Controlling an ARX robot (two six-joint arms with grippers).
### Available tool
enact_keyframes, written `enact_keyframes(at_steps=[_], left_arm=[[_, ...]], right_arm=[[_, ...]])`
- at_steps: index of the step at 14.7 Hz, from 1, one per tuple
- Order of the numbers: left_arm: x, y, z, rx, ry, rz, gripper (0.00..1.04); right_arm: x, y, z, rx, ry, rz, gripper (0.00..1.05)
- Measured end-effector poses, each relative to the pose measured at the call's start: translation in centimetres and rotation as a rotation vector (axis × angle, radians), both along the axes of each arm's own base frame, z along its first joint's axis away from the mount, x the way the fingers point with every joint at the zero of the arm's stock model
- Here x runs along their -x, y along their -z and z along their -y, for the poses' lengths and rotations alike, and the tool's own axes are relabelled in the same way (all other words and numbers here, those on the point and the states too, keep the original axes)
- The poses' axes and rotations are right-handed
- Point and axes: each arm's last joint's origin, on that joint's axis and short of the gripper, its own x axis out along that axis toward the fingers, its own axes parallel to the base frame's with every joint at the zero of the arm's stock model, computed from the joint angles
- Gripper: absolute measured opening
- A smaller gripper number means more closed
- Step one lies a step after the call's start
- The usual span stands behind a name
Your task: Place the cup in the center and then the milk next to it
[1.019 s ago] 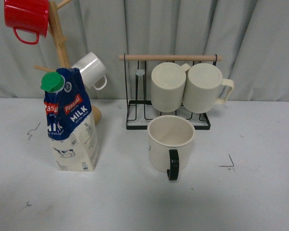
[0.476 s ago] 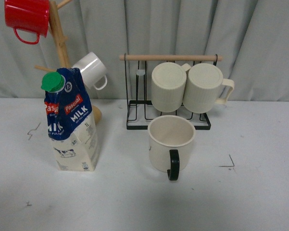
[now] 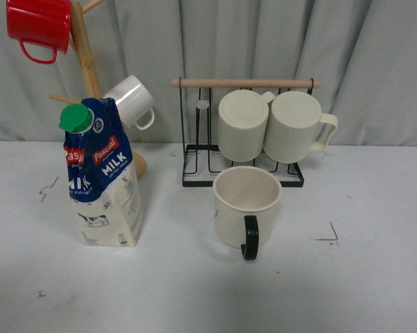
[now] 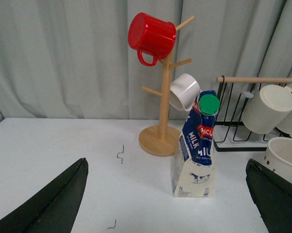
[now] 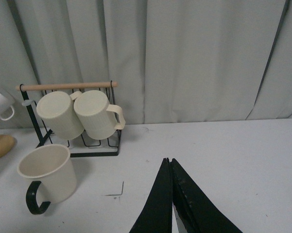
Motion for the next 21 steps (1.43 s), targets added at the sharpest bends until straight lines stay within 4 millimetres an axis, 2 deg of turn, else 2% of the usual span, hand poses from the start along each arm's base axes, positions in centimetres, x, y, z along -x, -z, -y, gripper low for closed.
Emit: enact_keyframes(at_steps=[2,3,5,6,7,8,9,11,13,16,19,21], left_arm=[[0.0,0.0,0.0,0.0,0.0,0.0,0.98],[0.0,0.0,0.0,0.0,0.0,0.0,0.98],[0.0,0.0,0.0,0.0,0.0,0.0,0.98],[0.0,0.0,0.0,0.0,0.0,0.0,0.98],[0.0,0.0,0.0,0.0,0.0,0.0,0.98],[0.1,0.1,0.1,0.04,-0.067,-0.231,0.98],[-1.2,-2.7,-0.2,0.068,-0.217,-0.541,0.98],[-2.5,-4.9,-0.9,0.103,-0.233,-0.466,0.98],[-3.9,-6.2,-1.5,0.113,-0.236,-0.415,0.98],[-8.5,-6.8,-2.2,0.094,-0.166,-0.401,0.98],[-13.7,-7.3,-1.2,0.054,-0.052,-0.399,0.98],[-15.9,-8.2,-0.2,0.038,0.012,-0.381,0.98]], right_arm=[[0.8,0.7,0.0,0.0,-0.003,-0.054,0.02],[1.1,0.1,0.0,0.0,-0.003,0.01,0.02],[1.1,0.3,0.0,0.0,-0.003,-0.009,0.02],[1.1,0.3,0.0,0.001,-0.003,-0.01,0.1],[1.1,0.3,0.0,0.001,-0.003,-0.009,0.35],[1.1,0.3,0.0,0.001,-0.003,-0.01,0.61],[1.1,0.3,0.0,0.003,-0.003,-0.008,0.84],[1.1,0.3,0.0,0.003,-0.003,-0.01,0.99],[1.1,0.3,0.0,0.003,-0.003,-0.009,0.98],[1.1,0.3,0.0,0.003,-0.003,-0.009,0.98],[1.1,0.3,0.0,0.003,-0.003,-0.009,0.98],[1.1,0.3,0.0,0.003,-0.003,-0.009,0.98]])
